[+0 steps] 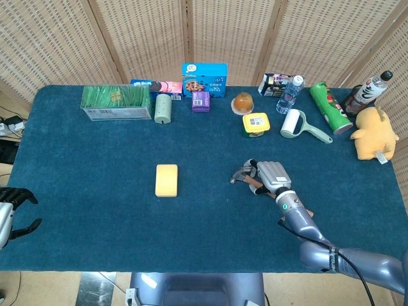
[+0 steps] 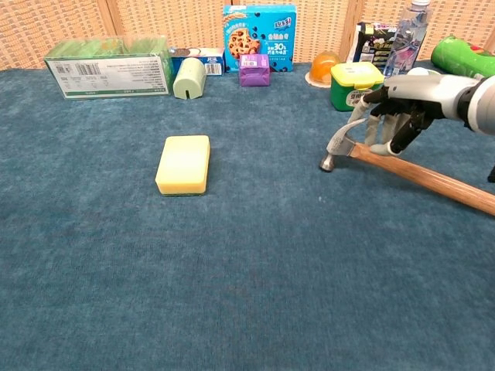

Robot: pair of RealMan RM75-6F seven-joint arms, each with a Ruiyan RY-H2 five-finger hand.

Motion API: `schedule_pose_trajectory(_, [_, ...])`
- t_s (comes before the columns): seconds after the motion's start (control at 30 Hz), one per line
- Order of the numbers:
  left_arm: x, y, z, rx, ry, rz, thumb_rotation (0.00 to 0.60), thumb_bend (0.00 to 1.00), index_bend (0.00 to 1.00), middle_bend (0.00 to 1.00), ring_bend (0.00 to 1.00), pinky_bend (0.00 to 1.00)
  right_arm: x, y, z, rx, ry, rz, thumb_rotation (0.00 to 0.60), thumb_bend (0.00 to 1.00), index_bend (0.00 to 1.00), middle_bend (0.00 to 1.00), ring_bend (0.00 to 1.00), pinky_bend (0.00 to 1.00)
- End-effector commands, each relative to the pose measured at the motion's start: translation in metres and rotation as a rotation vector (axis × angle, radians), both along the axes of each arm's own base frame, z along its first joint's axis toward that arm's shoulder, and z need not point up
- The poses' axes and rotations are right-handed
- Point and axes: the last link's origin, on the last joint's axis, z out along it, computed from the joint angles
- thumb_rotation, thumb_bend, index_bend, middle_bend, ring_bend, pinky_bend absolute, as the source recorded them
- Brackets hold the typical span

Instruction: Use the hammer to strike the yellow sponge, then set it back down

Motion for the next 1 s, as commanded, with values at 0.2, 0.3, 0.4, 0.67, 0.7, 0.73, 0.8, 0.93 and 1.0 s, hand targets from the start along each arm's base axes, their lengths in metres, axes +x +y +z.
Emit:
schedule_pose_trajectory(0.2, [-0.001,-0.001,-0.002,0.009,-0.008,0.002,0.6,0.23,0.45,0.37,0.26,0.19,0.002,0.014,0.031,-0.153,-0.15,0.025,0.6,0.4,0.42,0.52,0.5,0.42])
schedule_pose_trajectory(0.3, [-0.002,-0.002,-0.003,0.01,-0.011,0.008,0.6,0.22,0.45,0.37,0.26,0.19,-0.001,0.021,0.041,-0.247,-0.164,0.057,0.6,0.4,0.46,0.56,0.53,0.42])
schedule_pose_trajectory(0.4, [-0.004,-0.002,-0.005,0.011,-0.014,0.011,0.6,0.22,0.45,0.37,0.26,0.19,-0.005,0.026,0.049,-0.335,-0.189,0.096,0.6,0.4,0.49,0.58,0.55,0.45])
schedule_pose_trajectory(0.67, [-0.006,-0.003,-0.006,0.02,-0.02,0.02,0.6,0.22,0.45,0.37,0.26,0.19,-0.029,0.043,0.066,-0.475,-0.156,0.162,0.6,0.4,0.53,0.63,0.59,0.52])
schedule_pose_trajectory(0.7, [-0.006,-0.003,-0.006,0.024,-0.022,0.02,0.6,0.22,0.45,0.37,0.26,0.19,-0.036,0.045,0.069,-0.5,-0.123,0.167,0.6,0.4,0.53,0.63,0.59,0.52])
schedule_pose_trajectory(0.73, [-0.007,-0.003,-0.006,0.026,-0.024,0.021,0.6,0.22,0.45,0.37,0.26,0.19,-0.04,0.047,0.07,-0.509,-0.105,0.167,0.6,0.4,0.53,0.63,0.59,0.52])
schedule_pose_trajectory(0.8, [-0.008,-0.002,-0.007,0.033,-0.032,0.021,0.6,0.22,0.45,0.37,0.26,0.19,-0.053,0.055,0.075,-0.527,-0.055,0.147,0.6,0.4,0.53,0.63,0.6,0.53])
schedule_pose_trajectory(0.93, [-0.013,-0.002,-0.009,0.044,-0.045,0.027,0.6,0.22,0.45,0.37,0.26,0.19,-0.077,0.072,0.086,-0.547,0.013,0.101,0.6,0.41,0.54,0.63,0.6,0.53])
schedule_pose_trajectory(1.0, [-0.015,-0.002,-0.011,0.046,-0.047,0.031,0.6,0.22,0.45,0.37,0.26,0.19,-0.086,0.08,0.09,-0.555,0.053,0.092,0.6,0.41,0.54,0.63,0.6,0.53])
